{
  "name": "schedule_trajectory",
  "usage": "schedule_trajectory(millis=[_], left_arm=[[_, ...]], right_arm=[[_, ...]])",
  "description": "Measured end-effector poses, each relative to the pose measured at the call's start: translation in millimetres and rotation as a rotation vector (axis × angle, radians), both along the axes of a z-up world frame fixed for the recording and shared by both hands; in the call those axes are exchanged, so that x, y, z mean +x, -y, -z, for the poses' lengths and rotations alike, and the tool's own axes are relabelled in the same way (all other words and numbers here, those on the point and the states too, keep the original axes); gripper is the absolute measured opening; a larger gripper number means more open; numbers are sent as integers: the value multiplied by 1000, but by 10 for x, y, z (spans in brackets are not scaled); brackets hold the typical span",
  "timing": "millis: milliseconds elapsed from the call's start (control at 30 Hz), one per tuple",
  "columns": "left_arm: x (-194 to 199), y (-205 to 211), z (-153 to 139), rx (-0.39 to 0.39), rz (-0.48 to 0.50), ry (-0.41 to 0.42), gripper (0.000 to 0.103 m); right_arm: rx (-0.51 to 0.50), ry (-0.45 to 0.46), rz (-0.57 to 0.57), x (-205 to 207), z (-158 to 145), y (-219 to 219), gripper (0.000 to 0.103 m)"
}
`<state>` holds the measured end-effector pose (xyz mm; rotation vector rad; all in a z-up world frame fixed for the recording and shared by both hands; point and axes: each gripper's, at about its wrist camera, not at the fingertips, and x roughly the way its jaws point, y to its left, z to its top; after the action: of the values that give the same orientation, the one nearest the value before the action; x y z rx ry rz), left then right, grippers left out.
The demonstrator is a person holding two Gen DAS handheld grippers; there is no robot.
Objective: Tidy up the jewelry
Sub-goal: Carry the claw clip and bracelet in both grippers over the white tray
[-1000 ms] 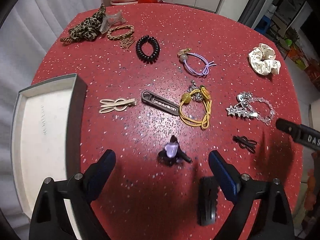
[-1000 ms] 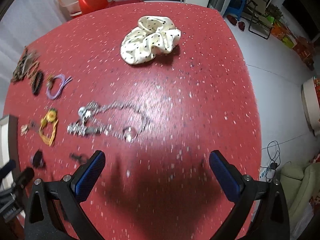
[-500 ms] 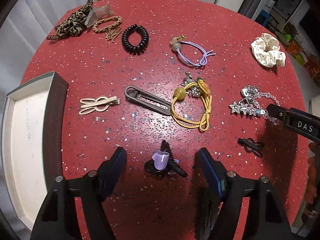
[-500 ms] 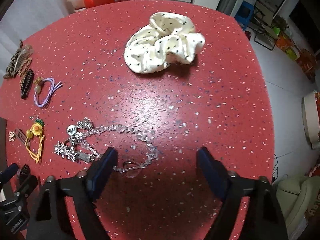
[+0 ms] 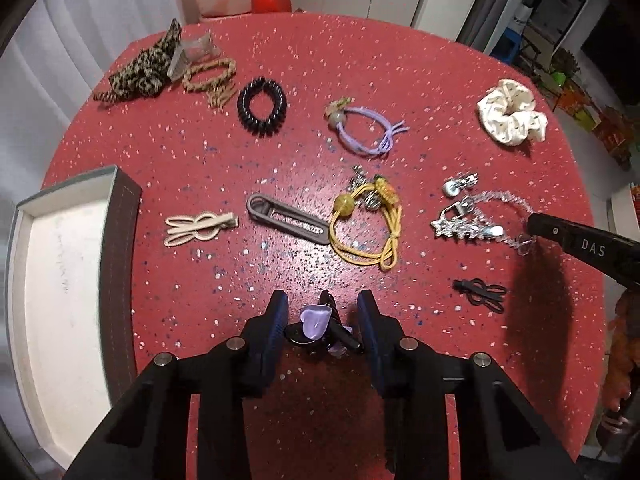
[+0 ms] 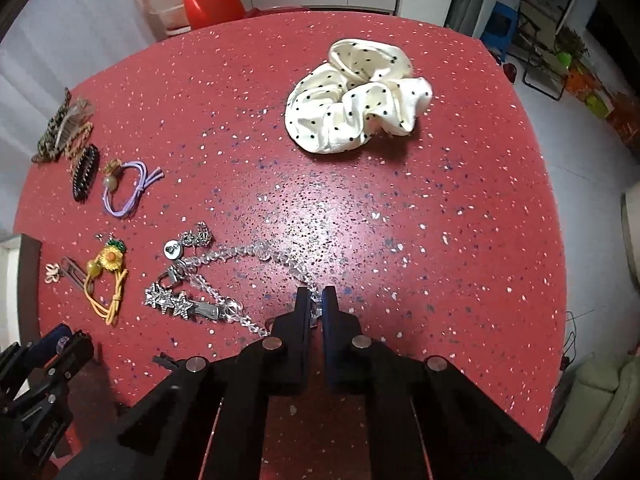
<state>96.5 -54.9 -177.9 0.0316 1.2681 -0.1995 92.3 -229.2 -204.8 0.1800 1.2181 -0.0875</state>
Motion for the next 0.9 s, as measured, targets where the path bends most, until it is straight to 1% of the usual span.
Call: schedule_trajectory(millis=[67, 100, 267, 333, 367, 600, 900], left_arm=[[-19, -4, -75, -8, 0, 10, 38], [-16, -13, -112, -12, 0, 14, 38], [-91, -148, -300, -22, 9, 31, 38], [-82, -198, -366, -23, 10, 35, 38], [-100, -212, -387, -22, 9, 35, 38], [-320, -338, -650, -33, 11, 42, 38], [-507, -521, -930, -43, 6, 55, 38]], right_arm=[[24, 8, 13, -42, -56, 39, 6], [36, 12, 18, -39, -70, 126, 6], [77, 33, 33, -204, -288, 140, 6], [84, 41, 36, -268, -363, 155, 6], [88, 42, 37, -232, -382, 235, 6], [105, 63, 43, -438, -650, 300, 6], [120, 89, 27, -628, -1017, 210, 6]])
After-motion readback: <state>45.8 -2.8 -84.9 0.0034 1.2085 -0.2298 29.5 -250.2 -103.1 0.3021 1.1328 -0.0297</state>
